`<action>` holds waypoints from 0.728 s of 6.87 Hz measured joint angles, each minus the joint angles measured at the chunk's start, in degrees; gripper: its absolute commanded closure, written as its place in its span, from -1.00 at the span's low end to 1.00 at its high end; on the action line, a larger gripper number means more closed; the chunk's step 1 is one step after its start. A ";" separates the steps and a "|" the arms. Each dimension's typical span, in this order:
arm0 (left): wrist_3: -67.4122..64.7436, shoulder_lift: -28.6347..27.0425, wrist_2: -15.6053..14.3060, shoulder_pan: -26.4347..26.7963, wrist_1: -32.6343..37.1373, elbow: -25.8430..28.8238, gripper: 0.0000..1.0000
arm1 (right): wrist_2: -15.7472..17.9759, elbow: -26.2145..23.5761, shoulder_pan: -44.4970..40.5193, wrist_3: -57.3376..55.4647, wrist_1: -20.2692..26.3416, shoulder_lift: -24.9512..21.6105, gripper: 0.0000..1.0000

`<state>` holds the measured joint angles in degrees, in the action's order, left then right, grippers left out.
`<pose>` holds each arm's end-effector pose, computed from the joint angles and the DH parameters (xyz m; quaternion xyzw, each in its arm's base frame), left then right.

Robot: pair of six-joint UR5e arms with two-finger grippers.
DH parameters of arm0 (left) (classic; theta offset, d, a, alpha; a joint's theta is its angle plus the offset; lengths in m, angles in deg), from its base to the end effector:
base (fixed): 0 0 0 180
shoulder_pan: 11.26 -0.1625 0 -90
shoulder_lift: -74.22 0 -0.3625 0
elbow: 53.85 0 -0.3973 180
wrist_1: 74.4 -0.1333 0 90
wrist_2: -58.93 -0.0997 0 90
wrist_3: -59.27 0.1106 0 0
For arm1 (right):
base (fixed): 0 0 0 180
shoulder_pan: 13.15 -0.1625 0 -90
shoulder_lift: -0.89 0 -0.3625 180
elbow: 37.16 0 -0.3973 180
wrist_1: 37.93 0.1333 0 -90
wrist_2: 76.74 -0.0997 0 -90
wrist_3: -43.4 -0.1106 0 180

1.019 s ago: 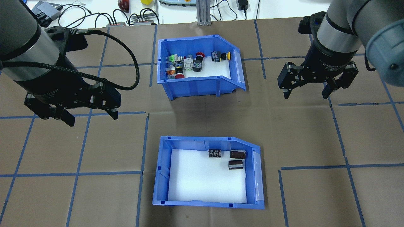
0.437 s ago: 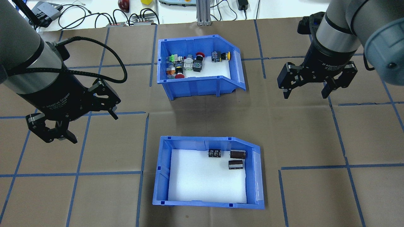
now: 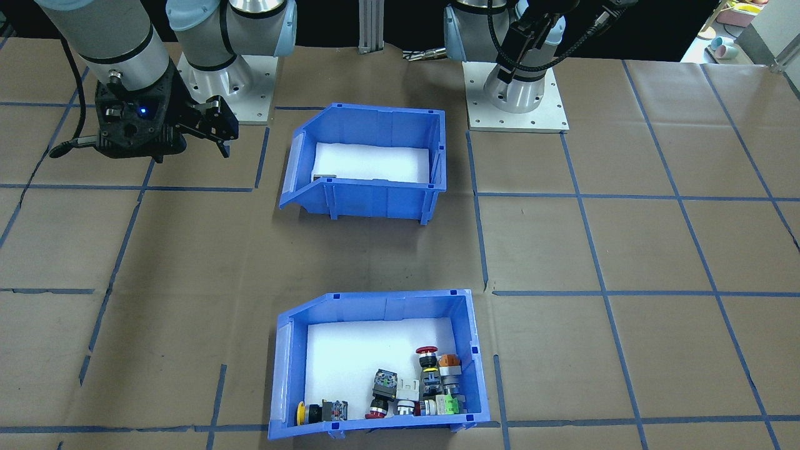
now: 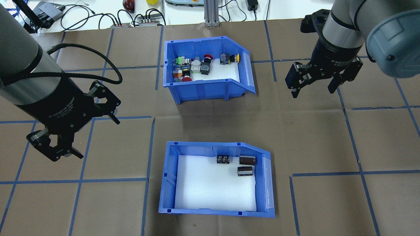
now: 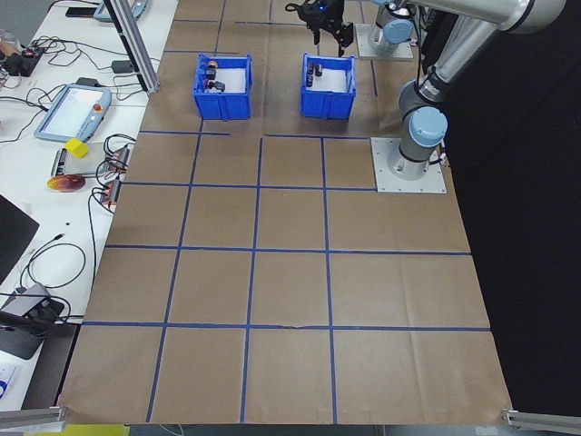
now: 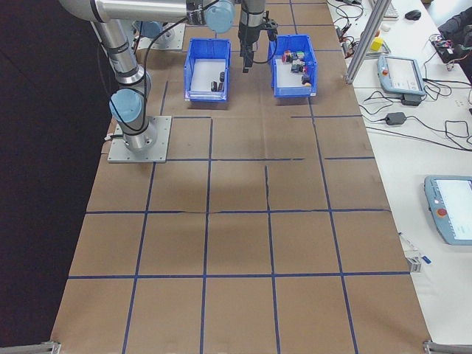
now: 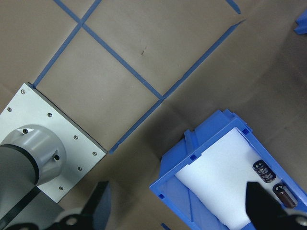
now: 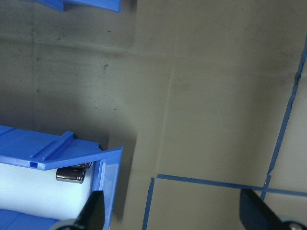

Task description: Place battery box in front

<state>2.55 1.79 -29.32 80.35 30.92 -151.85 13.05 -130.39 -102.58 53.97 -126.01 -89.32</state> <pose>-0.1470 -0.3665 0.4542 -0.4626 0.8850 0.0512 0.0111 0.1289 -0.4865 0.3853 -0.0870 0.9953 0.0427 0.0060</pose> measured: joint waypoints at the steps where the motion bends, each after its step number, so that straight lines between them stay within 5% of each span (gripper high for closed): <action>1: -7.13 2.40 2.08 0.35 -0.18 -3.25 -0.99 | -0.26 1.43 -0.10 7.11 -0.91 1.55 -1.00; 5: -30.68 16.79 7.88 2.67 -9.06 -22.81 -0.99 | -0.32 10.32 -6.99 31.24 -5.81 13.08 -1.00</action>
<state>-28.13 18.58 -21.44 83.02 21.86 -174.66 12.73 -120.07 -109.57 85.21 -131.82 -76.24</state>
